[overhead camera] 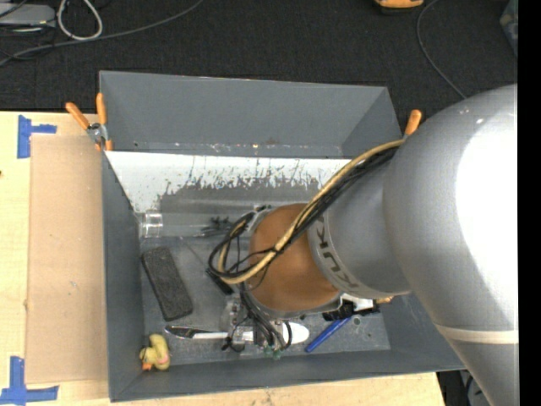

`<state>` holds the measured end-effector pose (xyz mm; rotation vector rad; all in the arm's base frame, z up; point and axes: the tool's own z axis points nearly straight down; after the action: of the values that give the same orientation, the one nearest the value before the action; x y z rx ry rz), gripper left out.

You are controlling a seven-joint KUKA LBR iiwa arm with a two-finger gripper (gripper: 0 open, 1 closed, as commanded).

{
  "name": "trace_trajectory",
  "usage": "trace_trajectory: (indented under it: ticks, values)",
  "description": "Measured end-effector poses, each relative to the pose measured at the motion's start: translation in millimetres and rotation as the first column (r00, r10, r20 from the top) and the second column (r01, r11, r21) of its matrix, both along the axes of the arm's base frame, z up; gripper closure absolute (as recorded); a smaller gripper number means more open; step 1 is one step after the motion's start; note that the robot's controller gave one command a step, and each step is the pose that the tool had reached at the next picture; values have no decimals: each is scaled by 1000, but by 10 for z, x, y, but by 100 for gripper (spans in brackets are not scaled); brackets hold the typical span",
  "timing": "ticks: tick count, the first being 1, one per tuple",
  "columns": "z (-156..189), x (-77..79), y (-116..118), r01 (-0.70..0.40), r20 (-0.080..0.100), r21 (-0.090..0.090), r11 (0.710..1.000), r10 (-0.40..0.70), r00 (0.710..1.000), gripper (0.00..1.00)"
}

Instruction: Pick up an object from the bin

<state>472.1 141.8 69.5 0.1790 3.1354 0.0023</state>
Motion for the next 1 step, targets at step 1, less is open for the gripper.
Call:
trace_trajectory:
  ticks: [1]
  values:
    - [142, -15, -5, 0, -5, -1, 1000, 0, 1000, 100]
